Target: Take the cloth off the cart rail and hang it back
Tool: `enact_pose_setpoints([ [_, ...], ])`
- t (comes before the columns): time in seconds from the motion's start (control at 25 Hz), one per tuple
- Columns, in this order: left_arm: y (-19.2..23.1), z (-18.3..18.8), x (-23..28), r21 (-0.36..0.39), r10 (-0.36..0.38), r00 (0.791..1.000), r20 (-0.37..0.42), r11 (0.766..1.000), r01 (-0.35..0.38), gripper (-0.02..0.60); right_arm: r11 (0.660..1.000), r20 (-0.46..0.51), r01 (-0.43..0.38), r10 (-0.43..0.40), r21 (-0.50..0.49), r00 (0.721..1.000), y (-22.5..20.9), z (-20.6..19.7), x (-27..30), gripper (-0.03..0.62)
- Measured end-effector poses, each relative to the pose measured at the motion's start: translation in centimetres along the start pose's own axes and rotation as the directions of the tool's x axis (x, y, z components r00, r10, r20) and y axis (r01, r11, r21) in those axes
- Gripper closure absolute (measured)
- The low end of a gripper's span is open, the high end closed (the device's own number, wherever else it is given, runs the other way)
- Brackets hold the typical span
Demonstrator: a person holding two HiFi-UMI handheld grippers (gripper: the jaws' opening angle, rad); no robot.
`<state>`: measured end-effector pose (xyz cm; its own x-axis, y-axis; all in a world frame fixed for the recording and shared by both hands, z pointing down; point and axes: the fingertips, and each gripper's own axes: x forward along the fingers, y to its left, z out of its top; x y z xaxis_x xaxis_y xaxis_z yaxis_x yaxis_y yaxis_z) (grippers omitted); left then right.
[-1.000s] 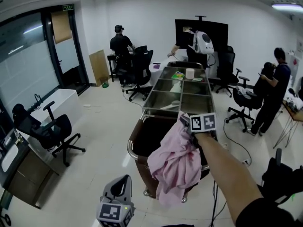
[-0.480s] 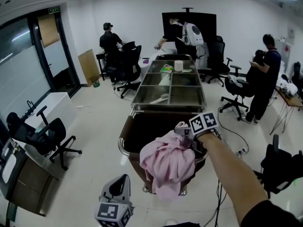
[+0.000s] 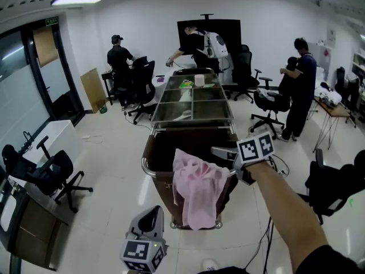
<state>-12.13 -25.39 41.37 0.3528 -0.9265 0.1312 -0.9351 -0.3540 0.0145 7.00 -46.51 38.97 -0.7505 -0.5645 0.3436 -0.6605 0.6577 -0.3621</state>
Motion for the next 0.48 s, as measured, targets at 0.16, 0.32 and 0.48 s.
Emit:
enact_pose_setpoints([
  [0.16, -1.3, -0.2, -2.9, -0.022, -0.053, 0.999, 0.004, 0.998, 0.053, 0.581, 0.993, 0.153, -0.069, 0.084, -0.097, 0.985, 7.7, -1.3, -5.2, 0.47],
  [0.32, -1.9, -1.1, -5.2, -0.026, -0.096, 0.995, 0.006, 0.995, 0.096, 0.581, 0.993, 0.267, -0.075, 0.098, -0.096, 0.959, 13.5, -5.1, -10.0, 0.588],
  [0.48, -2.7, -1.5, -6.6, -0.058, -0.129, 0.992, 0.009, 0.99, 0.13, 0.581, 0.984, 0.252, 0.027, 0.019, -0.177, 0.967, 17.4, -11.0, -12.8, 0.588],
])
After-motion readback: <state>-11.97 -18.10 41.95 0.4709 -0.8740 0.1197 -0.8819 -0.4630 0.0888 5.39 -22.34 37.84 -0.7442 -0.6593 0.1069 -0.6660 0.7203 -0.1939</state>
